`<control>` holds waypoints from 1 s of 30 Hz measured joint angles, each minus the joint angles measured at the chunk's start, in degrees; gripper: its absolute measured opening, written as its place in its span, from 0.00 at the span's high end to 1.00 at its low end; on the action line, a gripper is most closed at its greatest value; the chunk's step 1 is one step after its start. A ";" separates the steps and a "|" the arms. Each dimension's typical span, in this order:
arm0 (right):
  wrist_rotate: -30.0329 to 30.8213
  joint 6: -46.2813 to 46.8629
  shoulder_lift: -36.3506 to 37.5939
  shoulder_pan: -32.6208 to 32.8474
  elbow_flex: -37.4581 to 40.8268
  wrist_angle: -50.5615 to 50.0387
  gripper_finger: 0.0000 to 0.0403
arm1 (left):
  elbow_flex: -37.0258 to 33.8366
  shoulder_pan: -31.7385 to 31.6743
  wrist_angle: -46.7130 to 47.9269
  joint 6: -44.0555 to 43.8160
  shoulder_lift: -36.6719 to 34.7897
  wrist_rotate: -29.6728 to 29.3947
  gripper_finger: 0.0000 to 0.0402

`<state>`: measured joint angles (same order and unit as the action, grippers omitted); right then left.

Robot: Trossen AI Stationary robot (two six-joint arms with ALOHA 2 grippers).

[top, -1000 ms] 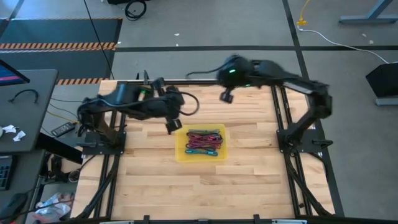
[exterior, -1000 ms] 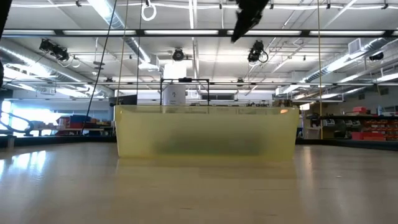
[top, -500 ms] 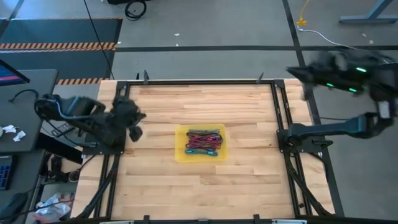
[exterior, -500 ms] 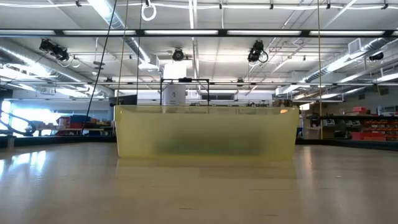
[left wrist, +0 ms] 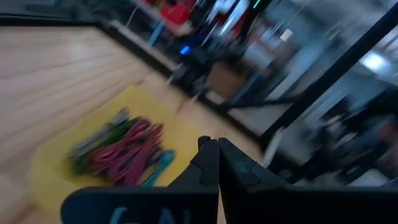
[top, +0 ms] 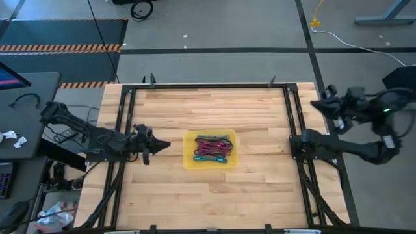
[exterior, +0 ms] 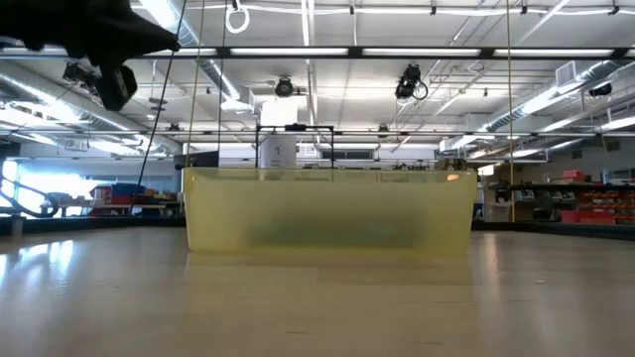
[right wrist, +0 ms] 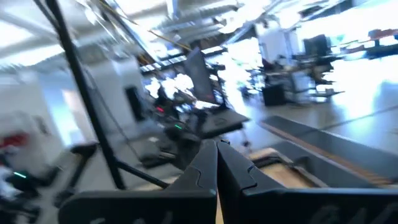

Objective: Pick and place USB-C Cables
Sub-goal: Return to Home Position

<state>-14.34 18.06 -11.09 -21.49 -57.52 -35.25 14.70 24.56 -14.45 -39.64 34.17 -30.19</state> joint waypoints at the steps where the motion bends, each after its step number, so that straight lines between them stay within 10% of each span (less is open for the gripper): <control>1: -1.24 1.78 1.59 -0.19 3.41 3.11 1.00 | -2.70 -0.01 -5.79 0.12 0.42 0.08 1.00; 8: -9.20 8.55 7.29 -0.38 23.13 27.22 1.00 | -7.93 -8.77 -15.64 1.92 4.18 4.07 1.00; 20: -7.78 2.99 7.54 -0.40 12.98 8.22 1.00 | 13.35 -47.73 -5.44 17.38 17.60 54.27 0.99; 30: -6.72 5.08 10.24 -0.44 24.94 17.46 1.00 | 19.36 -38.59 3.63 25.09 18.21 43.31 1.00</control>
<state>-21.07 23.14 -0.85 -21.93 -32.58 -17.78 34.06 -14.04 -10.82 -14.54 52.38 13.12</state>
